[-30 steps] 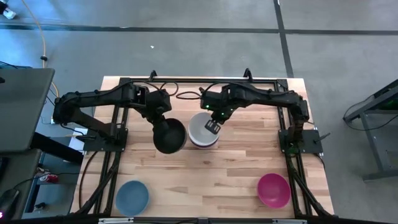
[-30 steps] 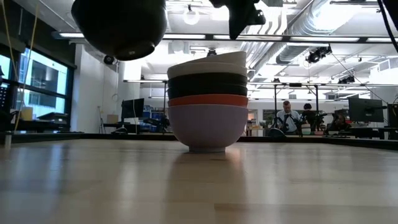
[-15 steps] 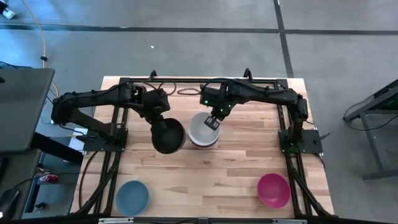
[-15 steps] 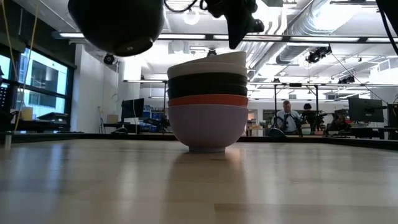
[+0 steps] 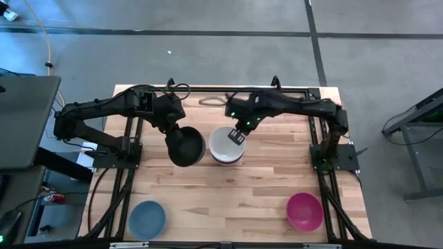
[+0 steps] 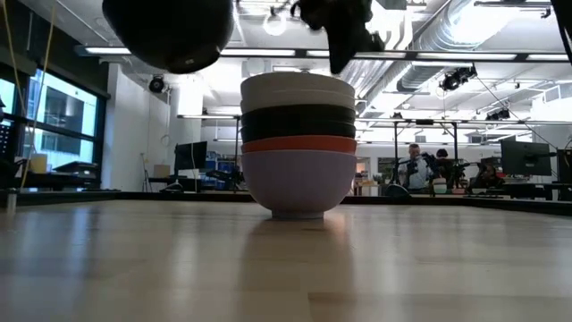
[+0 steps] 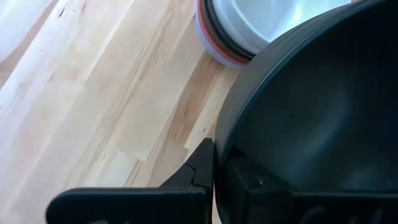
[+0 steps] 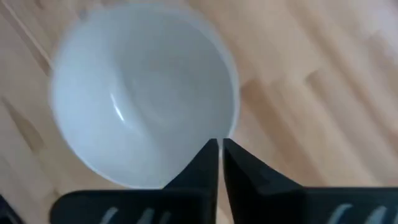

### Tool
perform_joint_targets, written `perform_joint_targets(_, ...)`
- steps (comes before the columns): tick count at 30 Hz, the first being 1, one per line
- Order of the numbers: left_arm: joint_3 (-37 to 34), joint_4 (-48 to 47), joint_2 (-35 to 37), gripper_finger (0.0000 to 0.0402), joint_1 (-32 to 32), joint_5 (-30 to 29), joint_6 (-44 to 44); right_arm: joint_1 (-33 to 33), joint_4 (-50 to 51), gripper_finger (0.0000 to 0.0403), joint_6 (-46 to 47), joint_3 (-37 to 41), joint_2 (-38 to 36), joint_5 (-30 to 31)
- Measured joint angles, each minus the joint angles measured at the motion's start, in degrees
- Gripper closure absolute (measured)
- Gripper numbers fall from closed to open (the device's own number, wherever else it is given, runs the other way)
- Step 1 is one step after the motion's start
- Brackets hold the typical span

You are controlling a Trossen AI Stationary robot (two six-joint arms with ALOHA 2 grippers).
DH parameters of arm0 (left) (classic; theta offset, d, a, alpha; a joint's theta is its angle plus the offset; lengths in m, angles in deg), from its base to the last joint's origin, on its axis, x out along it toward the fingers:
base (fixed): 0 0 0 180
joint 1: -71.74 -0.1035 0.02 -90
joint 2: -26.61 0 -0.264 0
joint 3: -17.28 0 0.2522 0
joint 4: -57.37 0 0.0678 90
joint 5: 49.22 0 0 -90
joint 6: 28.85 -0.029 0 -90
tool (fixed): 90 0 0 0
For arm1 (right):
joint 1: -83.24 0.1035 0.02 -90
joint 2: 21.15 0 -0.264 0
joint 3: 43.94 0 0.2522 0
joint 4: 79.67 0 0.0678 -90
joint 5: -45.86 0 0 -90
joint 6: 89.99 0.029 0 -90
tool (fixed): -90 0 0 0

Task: Nest bowls inside each other
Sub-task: Stack the black bowl on top of the white bowl

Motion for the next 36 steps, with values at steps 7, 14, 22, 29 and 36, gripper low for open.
perform_joint_targets(7,2.33,4.8,-3.51,0.0401,-1.66,3.44,0.02,0.48,1.81,0.0313,-1.44,-3.96,-6.01,8.89)
perform_joint_targets(14,15.1,4.41,-13.13,0.0401,-2.95,3.18,-3.73,3.08,1.91,0.0271,-5.61,-3.95,-11.36,12.6)
perform_joint_targets(22,30.57,-2.67,-27.45,0.0401,-2.92,3.33,-9.16,9.25,1.38,0.0268,-7.16,-3.93,-16.8,15.63)
perform_joint_targets(29,36.46,-6.29,-35.08,0.0401,-2.5,3.51,-11.43,18.18,-2.28,0.0268,-8.11,-3.93,-22.18,19.48)
perform_joint_targets(36,38.57,-6.53,-37.9,0.0401,-2.49,4.17,-11.58,27.98,-10.68,0.0268,-11.95,-3.93,-27.31,23.44)
